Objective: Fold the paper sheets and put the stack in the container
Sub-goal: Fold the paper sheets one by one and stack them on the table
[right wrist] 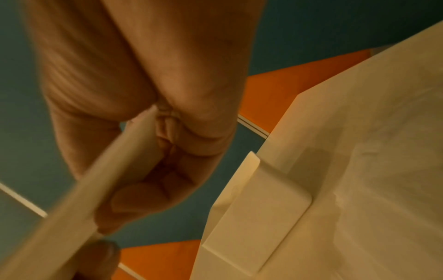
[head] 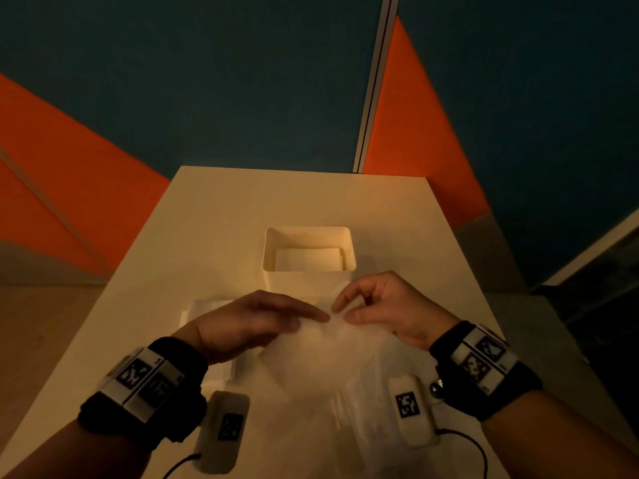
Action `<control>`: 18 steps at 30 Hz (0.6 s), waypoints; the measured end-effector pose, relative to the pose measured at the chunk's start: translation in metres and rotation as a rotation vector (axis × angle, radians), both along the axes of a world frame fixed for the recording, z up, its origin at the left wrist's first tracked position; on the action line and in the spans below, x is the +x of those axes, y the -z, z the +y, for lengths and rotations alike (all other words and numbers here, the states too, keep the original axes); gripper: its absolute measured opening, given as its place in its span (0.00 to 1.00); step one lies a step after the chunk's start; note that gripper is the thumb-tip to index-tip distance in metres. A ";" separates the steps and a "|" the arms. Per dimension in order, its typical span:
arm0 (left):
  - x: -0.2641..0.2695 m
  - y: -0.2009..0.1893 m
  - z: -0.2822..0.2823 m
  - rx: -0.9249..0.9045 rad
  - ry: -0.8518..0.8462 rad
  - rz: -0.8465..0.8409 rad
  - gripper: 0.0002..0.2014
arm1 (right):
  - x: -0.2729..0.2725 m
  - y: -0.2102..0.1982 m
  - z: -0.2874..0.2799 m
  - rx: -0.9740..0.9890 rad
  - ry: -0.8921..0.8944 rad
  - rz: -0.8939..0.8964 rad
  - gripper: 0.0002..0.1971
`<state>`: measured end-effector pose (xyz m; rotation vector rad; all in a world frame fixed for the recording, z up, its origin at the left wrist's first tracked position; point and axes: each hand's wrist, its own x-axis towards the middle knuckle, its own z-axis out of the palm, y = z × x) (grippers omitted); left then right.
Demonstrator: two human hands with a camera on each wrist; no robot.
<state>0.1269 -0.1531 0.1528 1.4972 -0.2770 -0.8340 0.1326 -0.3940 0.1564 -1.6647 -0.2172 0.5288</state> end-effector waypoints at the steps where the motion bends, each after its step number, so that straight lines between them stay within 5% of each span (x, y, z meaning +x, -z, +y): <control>1: -0.001 0.000 -0.003 0.046 0.015 -0.030 0.15 | -0.001 0.000 0.005 0.001 -0.030 0.004 0.14; 4: -0.002 0.008 -0.001 0.121 -0.096 -0.026 0.19 | 0.002 0.008 0.012 -0.027 0.019 0.005 0.12; 11: -0.008 0.046 0.061 0.246 -0.672 -0.031 0.15 | 0.012 0.046 -0.025 -0.248 0.390 0.088 0.07; 18: -0.010 0.079 0.093 0.527 -0.748 -0.050 0.18 | 0.011 0.069 -0.053 -0.346 0.514 0.135 0.07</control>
